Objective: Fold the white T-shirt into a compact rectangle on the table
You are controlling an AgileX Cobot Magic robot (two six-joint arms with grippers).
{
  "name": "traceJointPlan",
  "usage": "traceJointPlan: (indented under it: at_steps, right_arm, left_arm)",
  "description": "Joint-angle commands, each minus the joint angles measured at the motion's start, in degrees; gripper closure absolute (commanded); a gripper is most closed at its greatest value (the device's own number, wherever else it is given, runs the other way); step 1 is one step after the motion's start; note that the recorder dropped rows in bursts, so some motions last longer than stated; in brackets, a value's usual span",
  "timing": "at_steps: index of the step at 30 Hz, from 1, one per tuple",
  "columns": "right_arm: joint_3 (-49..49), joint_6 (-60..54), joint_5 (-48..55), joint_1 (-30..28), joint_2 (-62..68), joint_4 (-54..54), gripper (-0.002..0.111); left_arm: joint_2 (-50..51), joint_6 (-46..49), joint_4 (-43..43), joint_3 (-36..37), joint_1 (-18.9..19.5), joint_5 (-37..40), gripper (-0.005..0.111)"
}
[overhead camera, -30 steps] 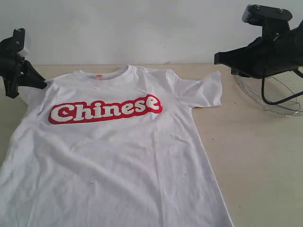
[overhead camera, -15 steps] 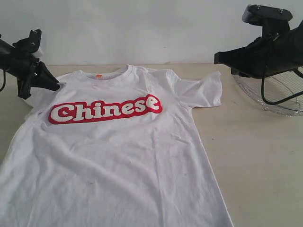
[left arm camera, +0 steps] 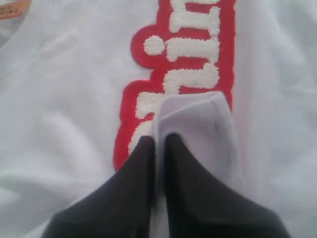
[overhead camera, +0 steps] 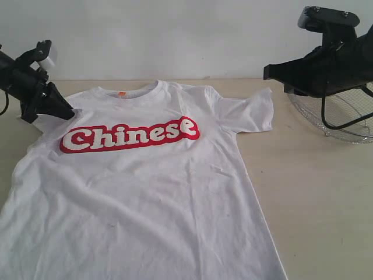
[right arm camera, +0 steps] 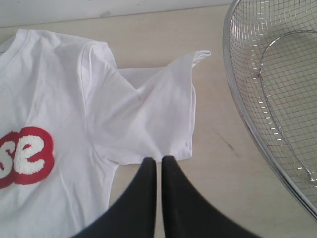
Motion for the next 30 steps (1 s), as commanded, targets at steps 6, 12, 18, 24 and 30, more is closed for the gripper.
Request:
traceJointPlan:
  at_steps: [6, 12, 18, 24, 30]
  right_arm:
    - [-0.2, -0.5, 0.0, -0.3, -0.2, 0.1, 0.108]
    - [-0.2, -0.5, 0.1, -0.3, -0.2, 0.1, 0.108]
    - [-0.2, -0.5, 0.2, -0.3, -0.2, 0.1, 0.108]
    - [-0.2, -0.5, 0.4, -0.3, -0.2, 0.1, 0.108]
    - [-0.2, -0.5, 0.5, -0.3, -0.2, 0.1, 0.108]
  left_arm:
    - [-0.2, -7.1, 1.9, -0.3, -0.1, 1.0, 0.102]
    - [-0.2, -12.2, 1.9, -0.3, 0.0, 1.0, 0.098]
    - [-0.2, -18.6, -1.9, -0.3, 0.0, 1.0, 0.054]
    - [-0.2, -28.8, -5.5, -0.3, 0.0, 1.0, 0.037]
    - [-0.2, -45.5, -14.1, -0.3, 1.3, 1.0, 0.053]
